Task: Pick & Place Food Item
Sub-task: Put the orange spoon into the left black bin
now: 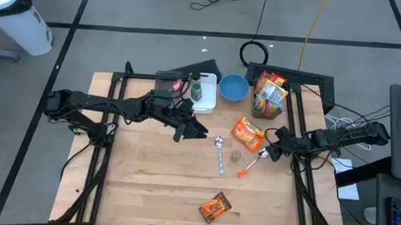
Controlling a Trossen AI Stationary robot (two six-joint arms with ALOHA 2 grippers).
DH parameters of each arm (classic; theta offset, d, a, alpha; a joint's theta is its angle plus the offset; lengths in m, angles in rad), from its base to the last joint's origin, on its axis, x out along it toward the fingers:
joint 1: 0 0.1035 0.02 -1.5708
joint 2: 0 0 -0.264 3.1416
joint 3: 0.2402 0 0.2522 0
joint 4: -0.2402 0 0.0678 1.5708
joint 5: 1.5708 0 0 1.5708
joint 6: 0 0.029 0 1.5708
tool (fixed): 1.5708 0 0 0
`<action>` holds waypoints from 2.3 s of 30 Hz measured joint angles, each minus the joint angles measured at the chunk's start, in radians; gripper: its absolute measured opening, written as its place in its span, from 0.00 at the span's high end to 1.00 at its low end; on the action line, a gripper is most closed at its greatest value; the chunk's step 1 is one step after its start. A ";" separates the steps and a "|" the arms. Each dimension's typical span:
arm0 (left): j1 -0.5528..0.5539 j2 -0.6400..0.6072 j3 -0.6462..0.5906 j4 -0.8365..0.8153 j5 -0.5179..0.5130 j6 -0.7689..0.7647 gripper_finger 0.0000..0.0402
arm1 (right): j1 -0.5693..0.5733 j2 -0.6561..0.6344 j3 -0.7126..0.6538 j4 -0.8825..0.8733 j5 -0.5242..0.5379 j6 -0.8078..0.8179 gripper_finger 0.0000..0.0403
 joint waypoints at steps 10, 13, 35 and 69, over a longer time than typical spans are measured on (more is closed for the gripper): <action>0.000 0.000 0.000 -0.006 -0.001 0.005 0.48 | 0.000 0.000 -0.010 -0.010 -0.058 0.012 0.59; 0.000 0.000 0.000 -0.006 -0.002 0.012 0.48 | 0.000 0.000 -0.010 -0.014 -0.058 0.011 0.59; 0.002 0.000 0.000 -0.006 -0.004 0.021 0.48 | 0.000 0.000 -0.070 0.066 -0.068 0.078 0.99; 0.017 0.000 0.000 -0.006 -0.030 0.006 0.48 | 0.000 0.084 -0.071 0.710 -0.033 -0.066 1.00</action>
